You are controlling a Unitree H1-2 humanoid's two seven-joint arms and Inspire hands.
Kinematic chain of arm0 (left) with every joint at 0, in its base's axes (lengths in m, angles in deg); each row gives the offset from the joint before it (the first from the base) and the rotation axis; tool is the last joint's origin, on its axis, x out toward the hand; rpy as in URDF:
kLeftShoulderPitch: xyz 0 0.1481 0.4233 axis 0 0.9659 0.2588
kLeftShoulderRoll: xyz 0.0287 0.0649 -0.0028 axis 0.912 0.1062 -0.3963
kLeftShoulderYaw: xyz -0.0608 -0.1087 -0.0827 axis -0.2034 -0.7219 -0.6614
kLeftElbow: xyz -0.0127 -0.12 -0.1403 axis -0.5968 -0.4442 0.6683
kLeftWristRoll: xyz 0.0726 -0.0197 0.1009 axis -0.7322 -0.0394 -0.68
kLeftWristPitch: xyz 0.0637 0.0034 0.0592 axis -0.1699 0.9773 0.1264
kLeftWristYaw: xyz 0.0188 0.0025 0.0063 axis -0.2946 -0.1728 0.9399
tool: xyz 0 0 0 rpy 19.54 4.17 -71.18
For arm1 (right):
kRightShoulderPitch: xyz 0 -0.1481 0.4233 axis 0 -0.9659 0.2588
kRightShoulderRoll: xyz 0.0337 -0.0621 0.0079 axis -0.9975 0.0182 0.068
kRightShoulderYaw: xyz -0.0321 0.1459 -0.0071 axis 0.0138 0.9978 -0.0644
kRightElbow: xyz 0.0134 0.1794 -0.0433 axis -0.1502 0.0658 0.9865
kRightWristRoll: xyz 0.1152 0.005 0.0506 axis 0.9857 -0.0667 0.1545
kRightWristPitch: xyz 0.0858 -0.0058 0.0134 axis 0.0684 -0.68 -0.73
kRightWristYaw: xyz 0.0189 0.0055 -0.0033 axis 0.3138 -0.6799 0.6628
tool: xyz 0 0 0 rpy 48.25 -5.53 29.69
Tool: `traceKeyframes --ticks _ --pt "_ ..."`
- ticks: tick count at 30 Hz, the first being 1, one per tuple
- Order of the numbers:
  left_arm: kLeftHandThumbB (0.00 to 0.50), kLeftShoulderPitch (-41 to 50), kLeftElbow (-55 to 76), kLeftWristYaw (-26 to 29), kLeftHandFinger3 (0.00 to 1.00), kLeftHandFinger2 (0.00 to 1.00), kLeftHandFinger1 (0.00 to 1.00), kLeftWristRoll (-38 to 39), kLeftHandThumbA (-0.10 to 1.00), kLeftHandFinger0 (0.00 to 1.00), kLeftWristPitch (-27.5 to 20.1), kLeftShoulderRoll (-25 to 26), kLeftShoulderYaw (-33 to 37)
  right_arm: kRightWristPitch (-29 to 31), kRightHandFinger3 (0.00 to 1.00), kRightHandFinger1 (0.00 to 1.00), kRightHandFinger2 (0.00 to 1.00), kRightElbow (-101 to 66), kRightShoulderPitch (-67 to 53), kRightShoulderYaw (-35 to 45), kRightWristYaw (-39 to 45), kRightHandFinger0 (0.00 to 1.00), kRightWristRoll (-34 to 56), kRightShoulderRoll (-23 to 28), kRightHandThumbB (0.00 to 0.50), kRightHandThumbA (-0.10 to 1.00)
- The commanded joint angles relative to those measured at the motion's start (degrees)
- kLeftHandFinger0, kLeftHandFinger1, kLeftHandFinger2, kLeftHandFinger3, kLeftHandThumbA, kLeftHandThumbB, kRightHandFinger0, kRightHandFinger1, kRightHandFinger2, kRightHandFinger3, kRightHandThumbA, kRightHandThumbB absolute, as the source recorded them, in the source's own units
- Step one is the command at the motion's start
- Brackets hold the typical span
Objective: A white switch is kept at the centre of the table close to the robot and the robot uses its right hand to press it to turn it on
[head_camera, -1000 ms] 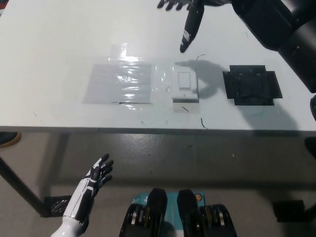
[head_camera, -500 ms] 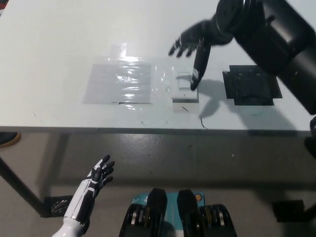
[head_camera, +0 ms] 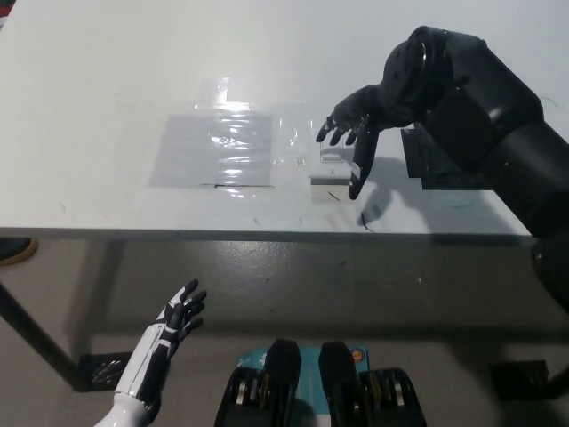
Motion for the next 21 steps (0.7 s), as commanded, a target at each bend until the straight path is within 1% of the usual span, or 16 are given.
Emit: traceKeyframes --ticks 1,4,6,10,12,14,16,17,19,21 --pt "0.133 0.3 1.7 -0.9 1.00 1.00 1.00 0.5 1.00 1.00 -0.8 0.5 0.0 4.1 1.00 1.00 1.00 1.5 3.9 1.3 -3.5 1.00 -1.9 -0.6 0.288 1.00" --pt "0.139 0.5 1.7 -0.9 1.00 1.00 1.00 0.1 1.00 1.00 -1.0 0.6 0.1 4.5 1.00 1.00 1.00 2.0 3.7 1.7 -3.8 1.00 -2.0 -0.6 0.280 1.00" --pt "0.151 0.6 1.7 -0.6 1.00 1.00 1.00 -0.2 1.00 1.00 -1.0 0.5 0.1 3.9 1.00 1.00 1.00 2.9 3.7 2.5 -4.0 1.00 -1.8 -0.8 0.304 1.00" --pt "0.157 0.5 1.9 -0.5 1.00 1.00 1.00 -0.4 1.00 1.00 -0.8 0.4 0.1 3.9 1.00 1.00 1.00 3.3 4.1 2.9 -3.5 1.00 -2.1 -1.0 0.309 1.00" --pt "0.150 0.5 2.1 -0.3 1.00 1.00 1.00 -0.8 1.00 1.00 -0.7 0.3 0.1 3.2 1.00 1.00 1.00 3.0 4.1 3.1 -3.3 1.00 -2.3 -0.9 0.306 1.00" --pt "0.162 0.3 2.2 -0.4 1.00 1.00 1.00 -0.7 1.00 1.00 -0.4 0.3 0.2 3.5 1.00 1.00 1.00 2.7 4.2 3.0 -3.0 1.00 -2.6 -0.7 0.305 1.00" --pt "0.156 0.2 1.9 -0.6 1.00 1.00 1.00 -0.3 1.00 1.00 -0.9 0.3 0.1 3.9 1.00 1.00 1.00 2.8 4.2 3.0 -3.1 1.00 -2.7 -0.8 0.305 1.00" --pt "0.163 0.2 1.8 -0.7 1.00 1.00 1.00 -0.2 1.00 1.00 -0.9 0.3 0.1 4.0 1.00 1.00 1.00 2.8 4.2 3.1 -3.2 1.00 -2.7 -0.8 0.305 1.00" --pt "0.143 0.2 1.6 -0.9 1.00 1.00 1.00 -0.4 1.00 1.00 -1.6 0.6 0.2 4.0 1.00 1.00 1.00 2.9 4.2 3.3 -3.3 1.00 -2.6 -0.9 0.296 1.00" --pt "0.155 0.4 1.8 -1.0 1.00 1.00 1.00 -0.2 1.00 1.00 -1.0 0.6 0.3 4.3 1.00 1.00 1.00 2.7 3.8 3.4 -3.3 1.00 -2.6 -0.8 0.292 1.00"
